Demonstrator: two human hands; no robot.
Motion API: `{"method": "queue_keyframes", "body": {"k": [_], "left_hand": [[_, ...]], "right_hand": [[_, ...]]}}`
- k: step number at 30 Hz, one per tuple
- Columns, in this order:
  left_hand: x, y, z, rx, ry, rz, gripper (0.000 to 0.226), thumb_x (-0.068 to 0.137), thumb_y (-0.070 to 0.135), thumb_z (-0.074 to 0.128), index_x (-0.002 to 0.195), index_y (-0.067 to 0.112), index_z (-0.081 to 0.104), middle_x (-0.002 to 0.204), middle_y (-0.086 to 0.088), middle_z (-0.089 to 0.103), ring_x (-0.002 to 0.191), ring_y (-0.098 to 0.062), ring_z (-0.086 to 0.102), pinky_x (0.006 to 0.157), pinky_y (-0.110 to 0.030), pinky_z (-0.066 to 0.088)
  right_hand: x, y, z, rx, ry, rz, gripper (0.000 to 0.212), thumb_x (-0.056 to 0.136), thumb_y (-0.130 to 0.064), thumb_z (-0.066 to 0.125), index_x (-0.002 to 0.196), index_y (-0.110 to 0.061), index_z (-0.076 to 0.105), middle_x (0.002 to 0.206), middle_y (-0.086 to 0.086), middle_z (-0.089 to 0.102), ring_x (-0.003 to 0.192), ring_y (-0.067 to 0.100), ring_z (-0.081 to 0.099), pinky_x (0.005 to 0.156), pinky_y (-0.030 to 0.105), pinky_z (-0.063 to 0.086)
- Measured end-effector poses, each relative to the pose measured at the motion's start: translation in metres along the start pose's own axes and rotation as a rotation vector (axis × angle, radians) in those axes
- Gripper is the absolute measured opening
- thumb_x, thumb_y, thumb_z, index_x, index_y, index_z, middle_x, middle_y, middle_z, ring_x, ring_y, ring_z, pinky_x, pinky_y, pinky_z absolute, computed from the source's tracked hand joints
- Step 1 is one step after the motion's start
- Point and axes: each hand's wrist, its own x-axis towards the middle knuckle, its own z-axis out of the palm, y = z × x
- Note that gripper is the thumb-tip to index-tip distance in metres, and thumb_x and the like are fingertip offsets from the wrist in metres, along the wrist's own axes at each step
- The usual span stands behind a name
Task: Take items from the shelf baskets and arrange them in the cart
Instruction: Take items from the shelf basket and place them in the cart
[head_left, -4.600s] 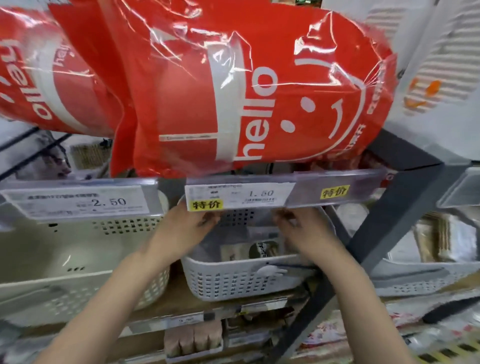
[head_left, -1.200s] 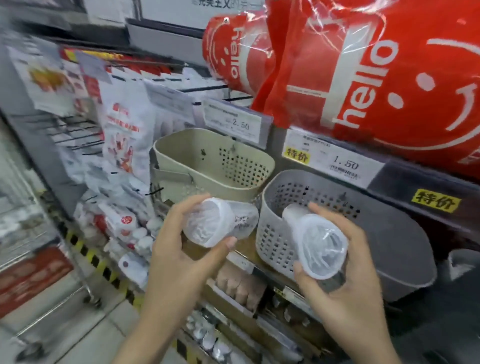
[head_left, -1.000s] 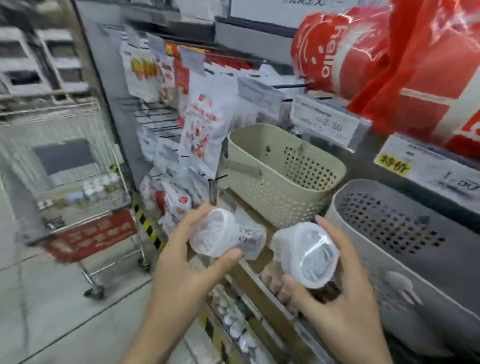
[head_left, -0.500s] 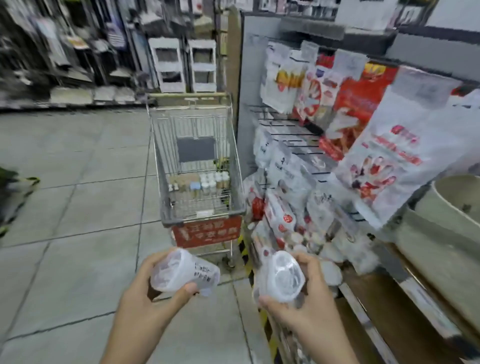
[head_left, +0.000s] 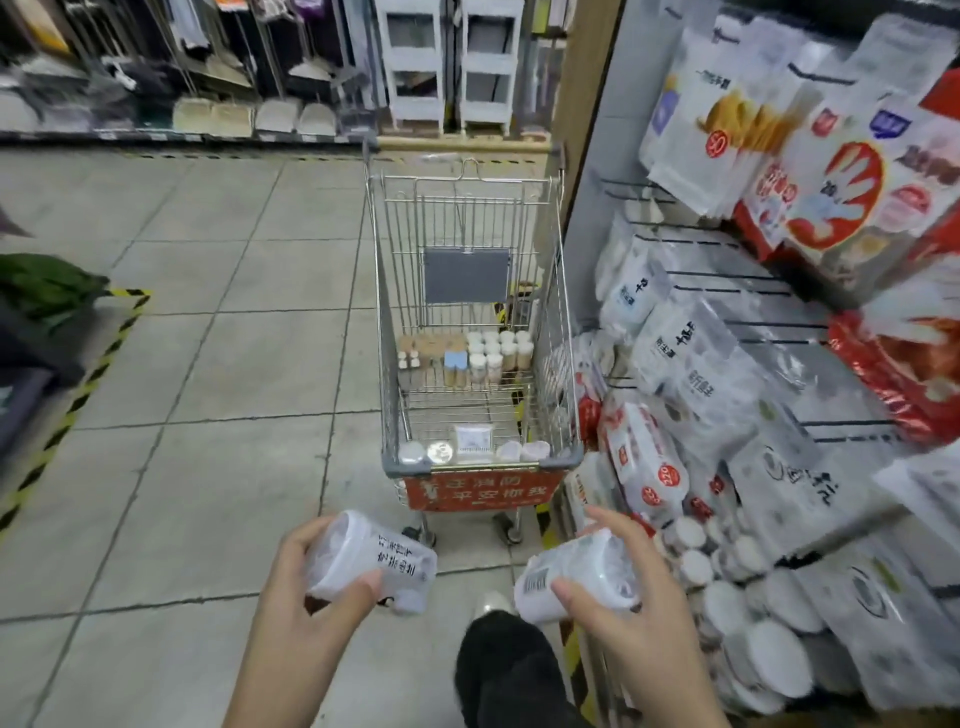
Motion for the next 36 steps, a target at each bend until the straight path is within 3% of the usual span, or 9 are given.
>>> {"method": "queue_keyframes", "body": {"k": [6, 9, 11, 15, 19, 22, 26, 31, 36], "left_hand": [[0.088, 0.0, 0.041, 0.072, 0.002, -0.077, 0.034, 0.08, 0.001, 0.071, 0.105, 0.02, 0.056, 0.092, 0.003, 0.064, 0.068, 0.009, 0.059, 0.059, -0.004, 0.042], [0.139, 0.002, 0.067, 0.067, -0.004, -0.106, 0.026, 0.085, 0.008, 0.067, 0.104, 0.022, 0.056, 0.096, 0.004, 0.064, 0.071, 0.01, 0.058, 0.06, -0.006, 0.042], [0.17, 0.005, 0.089, 0.08, -0.012, -0.113, 0.024, 0.087, 0.022, 0.068, 0.103, 0.032, 0.053, 0.101, 0.008, 0.061, 0.079, 0.012, 0.056, 0.066, -0.013, 0.04], [0.221, 0.0, 0.132, 0.126, -0.081, -0.16, 0.026, 0.09, 0.024, 0.061, 0.102, 0.04, 0.046, 0.11, 0.013, 0.057, 0.097, 0.003, 0.056, 0.077, -0.018, 0.043], [0.257, -0.02, 0.16, 0.209, -0.156, -0.209, 0.025, 0.089, 0.022, 0.062, 0.101, 0.037, 0.046, 0.106, 0.01, 0.057, 0.082, 0.003, 0.06, 0.065, -0.014, 0.043], [0.29, -0.042, 0.176, 0.25, -0.162, -0.285, 0.03, 0.084, 0.018, 0.069, 0.099, 0.033, 0.048, 0.098, 0.011, 0.06, 0.074, 0.003, 0.06, 0.057, -0.013, 0.04], [0.336, -0.081, 0.197, 0.273, -0.207, -0.364, 0.036, 0.081, 0.019, 0.074, 0.1, 0.035, 0.048, 0.1, 0.016, 0.06, 0.083, 0.006, 0.061, 0.06, -0.008, 0.04], [0.388, -0.136, 0.236, 0.432, -0.257, -0.397, 0.062, 0.077, 0.028, 0.078, 0.13, 0.017, 0.048, 0.128, 0.0, 0.054, 0.114, -0.014, 0.051, 0.088, -0.025, 0.041], [0.418, -0.191, 0.273, 0.589, -0.316, -0.272, 0.063, 0.076, 0.039, 0.077, 0.128, 0.016, 0.048, 0.125, 0.001, 0.059, 0.113, -0.017, 0.055, 0.085, -0.028, 0.046]], "right_hand": [[0.111, 0.015, 0.002, 0.003, -0.056, 0.089, 0.037, 0.078, -0.032, 0.077, 0.104, -0.046, 0.054, 0.103, -0.032, 0.056, 0.096, -0.018, 0.049, 0.072, 0.009, 0.04], [0.169, 0.022, -0.003, 0.02, -0.036, 0.126, 0.034, 0.076, -0.042, 0.075, 0.104, -0.044, 0.055, 0.103, -0.03, 0.056, 0.094, -0.019, 0.05, 0.068, 0.006, 0.042], [0.206, 0.028, -0.007, 0.014, -0.032, 0.153, 0.036, 0.072, -0.057, 0.073, 0.101, -0.047, 0.054, 0.101, -0.025, 0.057, 0.09, -0.006, 0.058, 0.067, 0.014, 0.047], [0.268, 0.052, -0.008, -0.005, -0.029, 0.214, 0.029, 0.075, -0.056, 0.069, 0.097, -0.045, 0.054, 0.107, -0.008, 0.059, 0.093, 0.018, 0.063, 0.075, 0.044, 0.055], [0.308, 0.082, 0.001, -0.027, 0.035, 0.244, 0.033, 0.073, -0.061, 0.067, 0.098, -0.044, 0.052, 0.105, -0.033, 0.049, 0.098, -0.024, 0.044, 0.076, 0.022, 0.042], [0.332, 0.108, 0.014, -0.072, 0.065, 0.294, 0.026, 0.084, -0.047, 0.064, 0.103, -0.035, 0.051, 0.102, -0.028, 0.051, 0.098, -0.012, 0.047, 0.072, 0.02, 0.037], [0.358, 0.141, 0.039, -0.16, 0.063, 0.363, 0.031, 0.087, -0.036, 0.064, 0.112, -0.025, 0.049, 0.111, -0.008, 0.054, 0.106, 0.013, 0.05, 0.085, 0.029, 0.04], [0.389, 0.182, 0.072, -0.277, 0.086, 0.329, 0.041, 0.084, -0.039, 0.069, 0.114, -0.032, 0.043, 0.114, -0.011, 0.045, 0.097, -0.011, 0.04, 0.076, -0.001, 0.031], [0.414, 0.231, 0.104, -0.505, 0.085, 0.358, 0.046, 0.086, -0.045, 0.063, 0.121, -0.026, 0.041, 0.118, -0.01, 0.044, 0.1, 0.007, 0.046, 0.075, 0.023, 0.039]]}}
